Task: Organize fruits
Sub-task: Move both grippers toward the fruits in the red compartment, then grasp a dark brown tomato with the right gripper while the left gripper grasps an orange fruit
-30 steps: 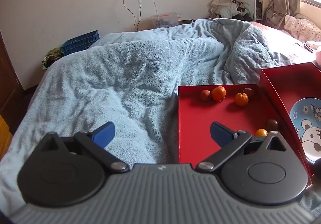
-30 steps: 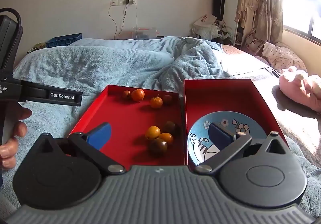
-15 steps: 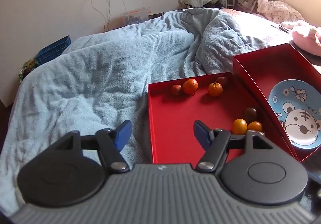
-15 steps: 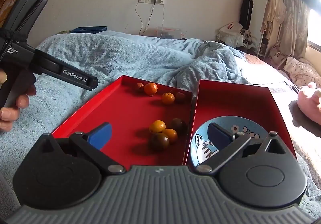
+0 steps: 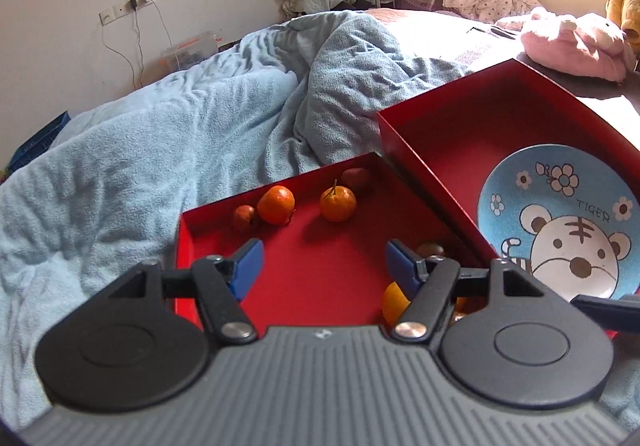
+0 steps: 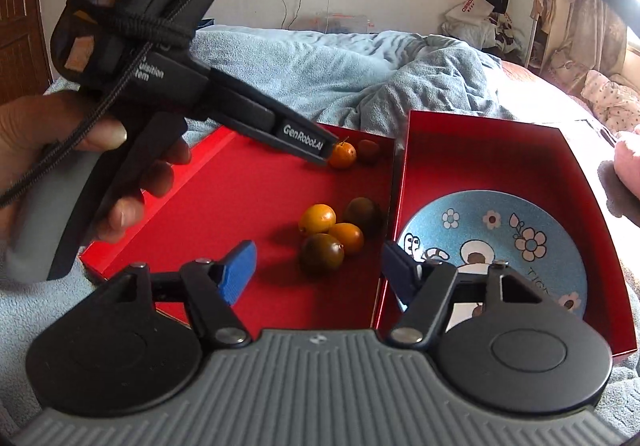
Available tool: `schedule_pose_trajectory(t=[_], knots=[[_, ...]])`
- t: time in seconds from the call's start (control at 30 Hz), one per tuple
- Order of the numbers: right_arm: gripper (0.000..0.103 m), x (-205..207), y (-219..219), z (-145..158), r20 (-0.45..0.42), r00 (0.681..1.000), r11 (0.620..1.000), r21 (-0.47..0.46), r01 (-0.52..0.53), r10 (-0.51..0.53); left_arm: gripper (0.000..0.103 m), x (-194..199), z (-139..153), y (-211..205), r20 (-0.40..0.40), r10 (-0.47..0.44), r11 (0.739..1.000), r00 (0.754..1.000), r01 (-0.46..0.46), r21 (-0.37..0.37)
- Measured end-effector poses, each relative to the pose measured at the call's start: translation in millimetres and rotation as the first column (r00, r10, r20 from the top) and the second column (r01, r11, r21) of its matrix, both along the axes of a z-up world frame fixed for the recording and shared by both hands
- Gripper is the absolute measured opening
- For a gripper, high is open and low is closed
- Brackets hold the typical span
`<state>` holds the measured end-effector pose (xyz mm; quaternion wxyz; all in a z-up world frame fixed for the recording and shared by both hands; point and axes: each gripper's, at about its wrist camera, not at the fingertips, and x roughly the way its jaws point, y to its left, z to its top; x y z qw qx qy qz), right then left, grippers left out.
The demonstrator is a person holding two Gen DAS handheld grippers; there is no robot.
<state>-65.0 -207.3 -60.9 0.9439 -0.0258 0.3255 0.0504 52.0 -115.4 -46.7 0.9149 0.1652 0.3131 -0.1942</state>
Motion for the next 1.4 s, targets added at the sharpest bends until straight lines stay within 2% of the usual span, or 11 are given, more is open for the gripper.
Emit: schedule_pose_trajectory(t=[0.17, 0.33, 0.4, 0.57, 0.73, 0.83, 1.0, 1.13, 1.27, 1.33, 1.4], knots=[[0.065, 8.3, 5.6, -15.4, -0.040, 0.999, 0.999, 0.034, -0.010, 0.011, 0.070, -0.8, -21.5, 6.6, -0.039, 0.018, 1.000, 0.999, -0.017, 0.024], [0.060, 16.4, 8.7, -22.2, -0.048, 0.999, 1.000, 0.018, 0.002, -0.001, 0.069, 0.4, -24.8, 10.2, -0.043, 0.002, 1.000, 0.999, -0.002, -0.002], [0.057, 20.2, 2.6, -25.0, -0.052, 0.998, 0.999, 0.026, 0.022, -0.021, 0.060, 1.3, -28.4, 11.6, -0.058, -0.019, 1.000, 0.998, 0.018, -0.009], [0.052, 29.1, -7.3, -31.5, -0.067, 0.996, 0.998, 0.033, 0.054, -0.052, 0.054, 4.8, -34.9, 11.9, -0.101, -0.071, 0.997, 0.992, 0.068, -0.031], [0.051, 39.3, -5.9, -37.7, -0.069, 0.997, 0.999, 0.029, 0.044, -0.042, 0.051, 4.3, -39.6, 5.0, -0.094, -0.121, 0.993, 0.988, 0.119, -0.025], [0.051, 47.9, -3.8, -42.4, -0.079, 0.996, 0.999, 0.022, 0.042, -0.040, 0.051, 10.3, -38.7, 7.1, -0.108, -0.127, 0.991, 0.986, 0.120, -0.066], [0.051, 56.3, -7.1, -51.4, -0.096, 0.994, 0.998, 0.028, 0.048, -0.045, 0.050, 6.5, -36.8, 9.0, -0.136, -0.192, 0.977, 0.972, 0.176, -0.117], [0.051, 57.9, -8.8, -53.9, -0.086, 0.995, 0.999, 0.027, 0.043, -0.041, 0.050, 2.2, -38.8, 2.4, -0.138, -0.228, 0.971, 0.964, 0.215, -0.104], [0.048, 58.6, -6.3, -57.5, -0.084, 0.996, 0.999, 0.021, 0.026, -0.024, 0.051, 4.5, -44.7, -3.0, -0.146, -0.222, 0.974, 0.964, 0.213, -0.076], [0.047, 60.1, -4.9, -59.7, -0.091, 0.996, 0.999, 0.025, 0.023, -0.021, 0.044, 5.9, -45.2, -5.6, -0.146, -0.234, 0.971, 0.961, 0.224, -0.079], [0.045, 60.7, -3.5, -61.5, -0.092, 0.996, 1.000, 0.022, 0.019, -0.017, 0.033, 5.3, -46.3, -8.0, -0.149, -0.255, 0.966, 0.955, 0.243, -0.090]])
